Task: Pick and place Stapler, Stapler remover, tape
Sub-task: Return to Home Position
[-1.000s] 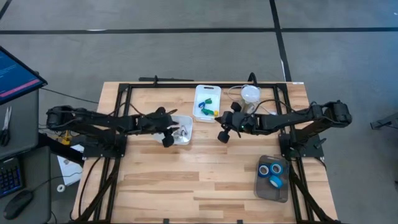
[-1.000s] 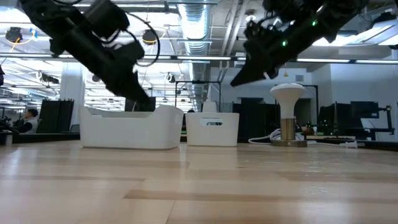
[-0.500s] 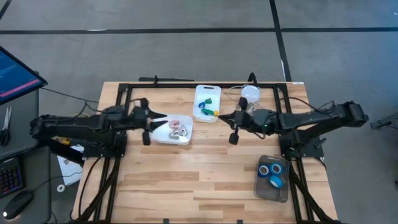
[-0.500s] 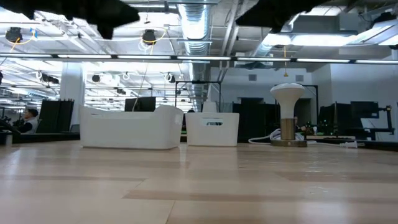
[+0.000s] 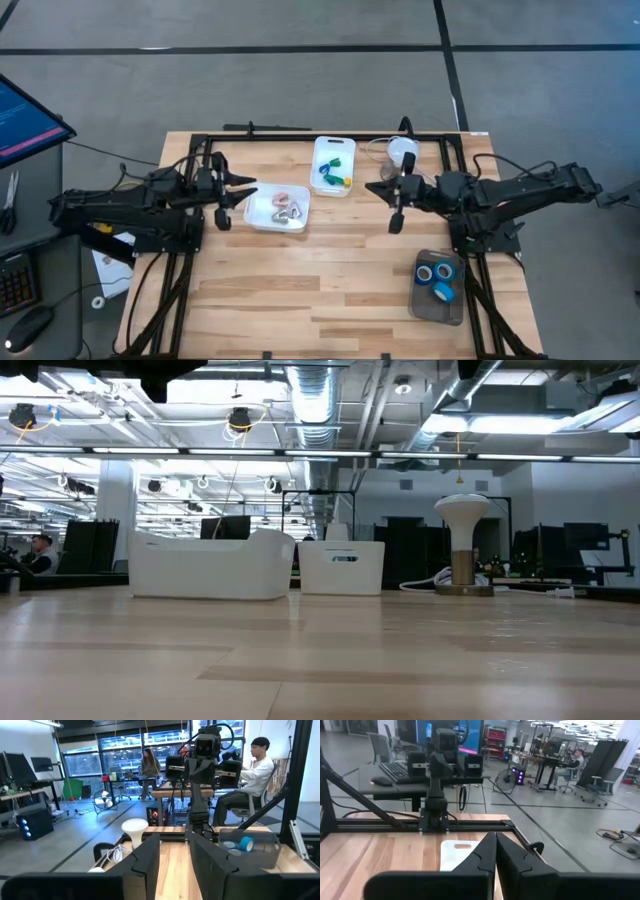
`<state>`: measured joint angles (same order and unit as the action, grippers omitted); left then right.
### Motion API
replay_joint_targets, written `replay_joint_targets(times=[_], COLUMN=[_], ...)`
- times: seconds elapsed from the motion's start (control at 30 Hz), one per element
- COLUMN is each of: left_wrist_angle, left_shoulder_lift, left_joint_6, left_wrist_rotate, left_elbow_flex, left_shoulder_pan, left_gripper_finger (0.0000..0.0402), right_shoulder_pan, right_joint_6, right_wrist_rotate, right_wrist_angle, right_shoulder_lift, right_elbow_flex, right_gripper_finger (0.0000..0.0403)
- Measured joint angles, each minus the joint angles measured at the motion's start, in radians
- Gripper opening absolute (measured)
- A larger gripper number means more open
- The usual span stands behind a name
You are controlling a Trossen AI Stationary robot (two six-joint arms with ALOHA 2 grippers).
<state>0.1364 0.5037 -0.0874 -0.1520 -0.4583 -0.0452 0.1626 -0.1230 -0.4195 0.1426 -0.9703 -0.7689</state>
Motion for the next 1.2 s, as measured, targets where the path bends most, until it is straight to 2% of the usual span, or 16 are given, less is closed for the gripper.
replay_joint_targets(times=[0.1, 0.2, 0.33, 0.4, 0.57, 0.67, 0.87, 1.2], left_wrist_angle=[0.001, -0.002, -0.016, -0.051, -0.122, -0.121, -0.13, -0.299], left_shoulder_lift=[0.0, 0.0, -0.004, -0.014, -0.062, -0.111, -0.226, -0.408], left_joint_6=[0.011, -0.066, -0.08, -0.084, -0.056, -0.048, -0.077, -0.075], left_wrist_rotate=[0.0, 0.0, 0.0, 0.0, 0.0, 0.0, 0.0, 0.0], left_elbow_flex=[0.0, 0.0, 0.0, 0.0, 0.0, 0.0, 0.0, 0.0], left_shoulder_pan=[0.0, 0.0, -0.002, -0.002, -0.002, -0.002, -0.002, -0.002], left_gripper_finger=[0.0099, 0.0099, 0.0099, 0.0099, 0.0099, 0.0099, 0.0099, 0.0099], right_shoulder_pan=[0.007, 0.008, -0.019, -0.047, -0.128, -0.153, -0.142, -0.123], right_joint_6=[0.0, -0.036, -0.054, -0.032, 0.033, 0.042, 0.011, -0.018], right_wrist_rotate=[0.0, 0.0, 0.012, 0.063, 0.265, 0.314, 0.318, 0.317], right_wrist_angle=[-0.001, -0.022, -0.047, -0.079, -0.198, -0.228, -0.252, -0.296], right_shoulder_lift=[0.005, 0.004, 0.008, 0.031, 0.1, 0.157, 0.239, 0.293], right_elbow_flex=[0.0, 0.0, 0.0, 0.001, 0.002, 0.006, 0.007, 0.007], right_gripper_finger=[0.0001, 0.0001, 0.0001, 0.0001, 0.0001, 0.0001, 0.0001, 0.0001])
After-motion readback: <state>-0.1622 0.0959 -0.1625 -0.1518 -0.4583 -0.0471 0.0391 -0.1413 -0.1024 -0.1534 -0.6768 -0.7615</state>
